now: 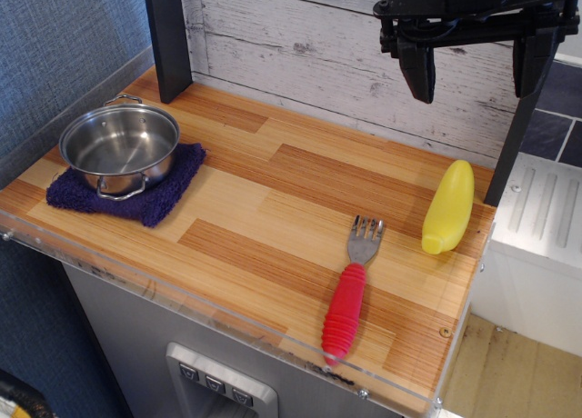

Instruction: Move the silver pot beside the banana.

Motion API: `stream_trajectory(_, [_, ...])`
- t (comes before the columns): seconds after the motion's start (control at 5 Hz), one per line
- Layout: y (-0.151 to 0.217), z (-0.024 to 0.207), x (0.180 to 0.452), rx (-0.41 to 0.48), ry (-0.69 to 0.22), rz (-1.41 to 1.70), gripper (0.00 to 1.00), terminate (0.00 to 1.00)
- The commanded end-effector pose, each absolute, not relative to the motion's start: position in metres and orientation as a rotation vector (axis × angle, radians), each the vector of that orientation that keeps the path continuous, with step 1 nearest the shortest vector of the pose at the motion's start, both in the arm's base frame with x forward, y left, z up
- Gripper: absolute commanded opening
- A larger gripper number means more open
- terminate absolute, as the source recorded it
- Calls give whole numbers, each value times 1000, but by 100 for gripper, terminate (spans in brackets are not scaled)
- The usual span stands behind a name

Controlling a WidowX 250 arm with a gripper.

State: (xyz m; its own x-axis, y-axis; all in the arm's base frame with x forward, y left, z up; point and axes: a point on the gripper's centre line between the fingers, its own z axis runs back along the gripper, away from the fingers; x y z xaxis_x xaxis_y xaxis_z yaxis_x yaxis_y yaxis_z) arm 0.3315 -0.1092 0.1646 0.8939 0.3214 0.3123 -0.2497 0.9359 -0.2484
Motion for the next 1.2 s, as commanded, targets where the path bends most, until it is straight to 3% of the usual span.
stream_trajectory(0.0, [-109, 165, 331, -205, -357, 298, 100, 0])
stream_trajectory(0.2, [-90, 163, 333, -186, -355, 338, 100, 0])
stream_trajectory(1.0, [16, 156, 340, 30, -371, 320, 100, 0])
